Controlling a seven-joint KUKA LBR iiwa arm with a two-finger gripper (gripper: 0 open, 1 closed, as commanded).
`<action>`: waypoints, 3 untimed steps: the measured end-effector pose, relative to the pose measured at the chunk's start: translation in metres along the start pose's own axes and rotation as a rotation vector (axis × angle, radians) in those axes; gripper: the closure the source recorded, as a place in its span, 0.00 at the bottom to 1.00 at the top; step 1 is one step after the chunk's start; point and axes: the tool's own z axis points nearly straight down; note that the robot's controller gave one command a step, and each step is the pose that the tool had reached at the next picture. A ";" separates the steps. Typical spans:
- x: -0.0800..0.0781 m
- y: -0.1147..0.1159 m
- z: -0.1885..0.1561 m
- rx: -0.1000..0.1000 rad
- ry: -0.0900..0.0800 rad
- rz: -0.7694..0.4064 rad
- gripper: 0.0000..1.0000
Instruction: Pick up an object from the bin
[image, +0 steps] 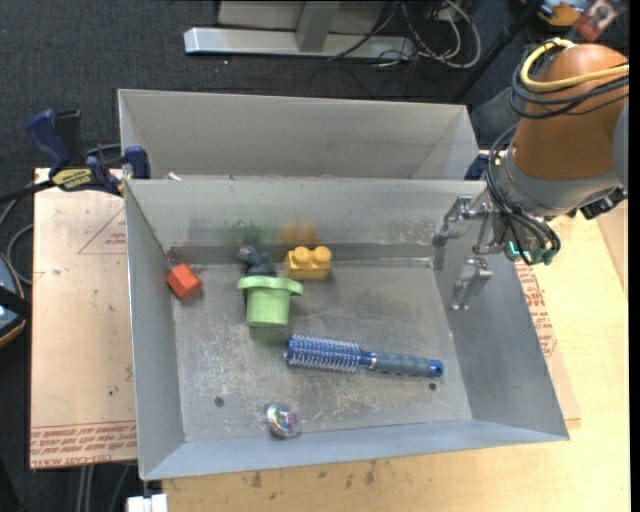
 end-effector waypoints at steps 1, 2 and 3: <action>-0.001 0.001 -0.005 0.001 -0.008 -0.003 1.00; 0.032 -0.010 0.079 -0.001 -0.002 0.344 1.00; 0.031 -0.010 0.078 0.000 -0.006 0.342 0.00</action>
Offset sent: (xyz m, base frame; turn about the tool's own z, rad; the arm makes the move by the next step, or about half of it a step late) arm 0.0000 0.0000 0.0000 0.0000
